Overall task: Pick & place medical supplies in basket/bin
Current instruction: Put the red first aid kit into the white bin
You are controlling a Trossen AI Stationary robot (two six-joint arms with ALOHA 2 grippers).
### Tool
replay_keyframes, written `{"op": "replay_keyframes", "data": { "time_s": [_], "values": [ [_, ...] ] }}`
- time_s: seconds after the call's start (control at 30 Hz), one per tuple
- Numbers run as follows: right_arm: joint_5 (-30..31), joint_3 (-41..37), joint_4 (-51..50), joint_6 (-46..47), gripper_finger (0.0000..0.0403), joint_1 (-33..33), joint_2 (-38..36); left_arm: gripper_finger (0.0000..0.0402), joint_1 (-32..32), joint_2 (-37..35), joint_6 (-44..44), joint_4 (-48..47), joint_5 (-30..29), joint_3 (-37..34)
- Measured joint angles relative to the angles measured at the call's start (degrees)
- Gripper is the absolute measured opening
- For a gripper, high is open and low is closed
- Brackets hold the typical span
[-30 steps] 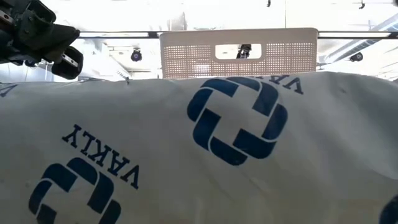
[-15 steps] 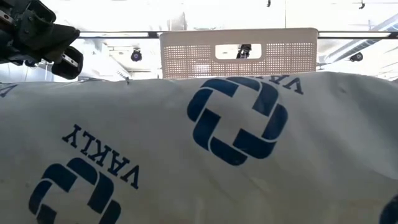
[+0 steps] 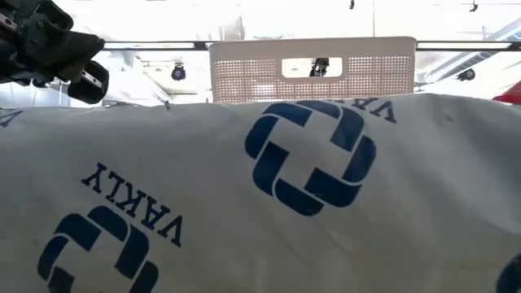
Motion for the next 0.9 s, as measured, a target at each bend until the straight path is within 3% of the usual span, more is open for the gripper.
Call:
{"op": "replay_keyframes", "data": {
  "time_s": [0.37,0.7,0.9],
  "values": [
    [21.7,3.9,-1.8,1.4,0.0329,-0.5,-2.6,0.0,0.0,0.0,0.0,0.0,0.0,0.0],
    [23.2,3.7,-1.7,-0.2,0.0329,-0.6,1.4,0.0,0.0,0.0,0.0,0.0,0.0,0.0],
    [26.3,2.0,3.5,0.9,0.0325,-0.7,5.1,0.0,0.0,0.0,0.0,0.0,0.0,0.0]
  ]
}}
